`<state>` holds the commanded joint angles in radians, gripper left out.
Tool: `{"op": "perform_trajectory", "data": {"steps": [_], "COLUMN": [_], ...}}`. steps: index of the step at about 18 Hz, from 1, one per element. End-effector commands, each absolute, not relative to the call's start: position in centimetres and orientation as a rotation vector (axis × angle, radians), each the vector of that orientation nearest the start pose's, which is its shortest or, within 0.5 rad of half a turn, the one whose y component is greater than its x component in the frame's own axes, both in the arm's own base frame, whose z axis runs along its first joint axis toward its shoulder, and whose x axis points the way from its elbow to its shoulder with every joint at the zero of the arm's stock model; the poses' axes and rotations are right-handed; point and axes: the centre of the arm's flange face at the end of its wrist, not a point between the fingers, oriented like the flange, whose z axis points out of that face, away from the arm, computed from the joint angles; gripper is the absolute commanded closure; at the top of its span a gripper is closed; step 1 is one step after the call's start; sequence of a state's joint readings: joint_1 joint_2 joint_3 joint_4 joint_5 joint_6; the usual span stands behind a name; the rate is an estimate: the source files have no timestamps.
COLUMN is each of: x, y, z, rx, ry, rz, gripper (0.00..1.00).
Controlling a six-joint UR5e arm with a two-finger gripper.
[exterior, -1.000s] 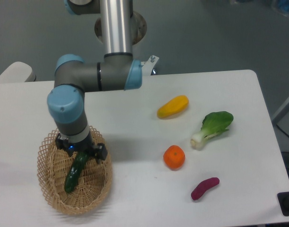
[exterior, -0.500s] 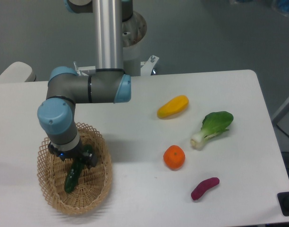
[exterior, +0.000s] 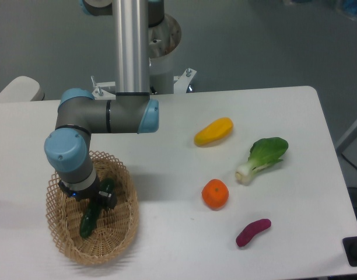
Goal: Pick up the cucumber from the basket
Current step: 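Lift the cucumber up out of the basket, then carry the held cucumber over beside the bok choy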
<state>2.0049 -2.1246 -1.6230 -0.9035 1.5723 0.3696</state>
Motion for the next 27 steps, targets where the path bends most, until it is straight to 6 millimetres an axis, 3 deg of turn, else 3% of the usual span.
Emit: {"op": "perform_trajectory", "data": {"steps": [5,9,12,15,18,21,25,27], "x": [-15.4,-15.8,-16.4,-17.7,-20.0,-23.3,-29.1,-32.9], "y": [64.9,65.3,66.0,67.1,66.6,64.9,61.1,58.4], "z": [21.3,22.4,24.2,27.8,30.9,33.0,35.0,35.5], "rx": [-3.075,-3.055,-3.024,-2.969,-2.926,-2.921,-2.964,-2.994], "ry": [-0.083,-0.075,-0.077,-0.069,-0.016,0.019,0.060,0.079], "rz": [0.046,0.054,0.080,0.118,0.159,0.184,0.190,0.185], "gripper": [0.74,0.74,0.74,0.74,0.74,0.74,0.74,0.74]}}
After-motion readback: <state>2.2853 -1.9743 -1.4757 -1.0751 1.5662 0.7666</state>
